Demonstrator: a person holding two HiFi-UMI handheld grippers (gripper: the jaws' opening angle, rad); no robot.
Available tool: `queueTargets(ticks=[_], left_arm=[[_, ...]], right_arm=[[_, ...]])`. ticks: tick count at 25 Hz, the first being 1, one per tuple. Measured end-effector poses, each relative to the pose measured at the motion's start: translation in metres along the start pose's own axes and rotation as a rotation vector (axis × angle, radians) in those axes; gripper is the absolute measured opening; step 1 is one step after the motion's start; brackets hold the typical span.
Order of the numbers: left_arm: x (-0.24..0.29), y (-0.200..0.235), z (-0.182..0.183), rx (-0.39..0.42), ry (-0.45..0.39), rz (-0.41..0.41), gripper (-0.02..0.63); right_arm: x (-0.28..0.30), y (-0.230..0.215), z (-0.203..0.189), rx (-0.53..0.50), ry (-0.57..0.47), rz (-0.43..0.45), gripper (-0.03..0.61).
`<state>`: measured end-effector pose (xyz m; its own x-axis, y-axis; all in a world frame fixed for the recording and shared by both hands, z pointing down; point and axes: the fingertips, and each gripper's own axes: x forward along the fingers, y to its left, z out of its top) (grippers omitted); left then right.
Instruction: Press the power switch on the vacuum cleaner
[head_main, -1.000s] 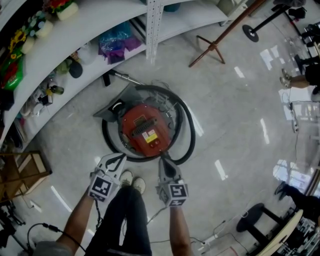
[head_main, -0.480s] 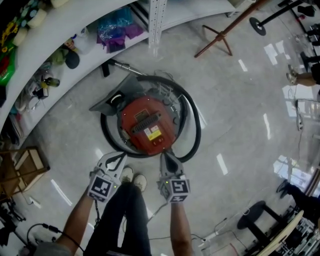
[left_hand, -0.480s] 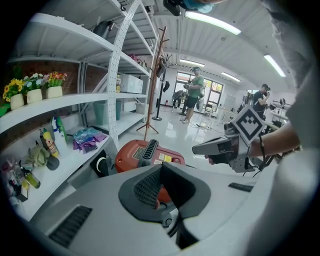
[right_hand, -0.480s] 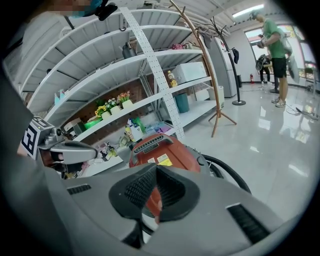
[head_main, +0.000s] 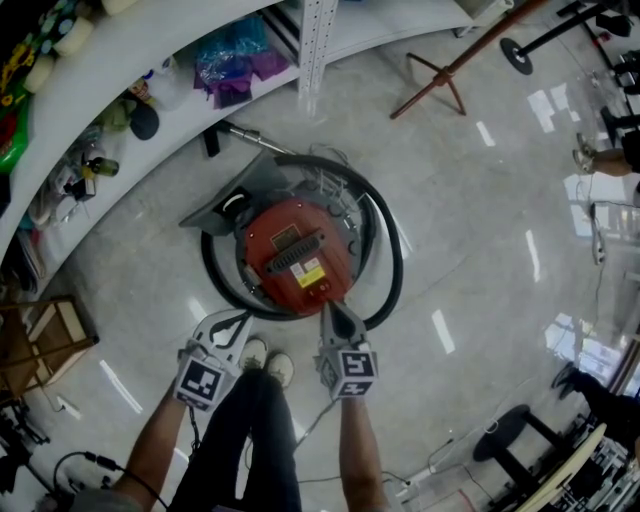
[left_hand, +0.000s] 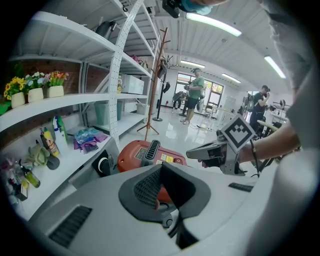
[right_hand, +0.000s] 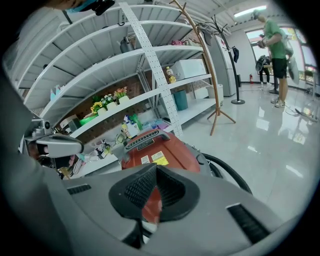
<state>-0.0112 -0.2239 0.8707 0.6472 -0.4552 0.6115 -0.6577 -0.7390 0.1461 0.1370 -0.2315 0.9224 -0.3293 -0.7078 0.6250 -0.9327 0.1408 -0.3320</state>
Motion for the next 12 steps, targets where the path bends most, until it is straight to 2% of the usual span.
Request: queueTargets(ticks=[12], left_arm=[[-0.001,0.001,-0.004,-0.003,-0.004,-0.008,0.006]], right_arm=[[0.022,-0.012,-0.005,-0.008,0.024,-0.022,0.012]])
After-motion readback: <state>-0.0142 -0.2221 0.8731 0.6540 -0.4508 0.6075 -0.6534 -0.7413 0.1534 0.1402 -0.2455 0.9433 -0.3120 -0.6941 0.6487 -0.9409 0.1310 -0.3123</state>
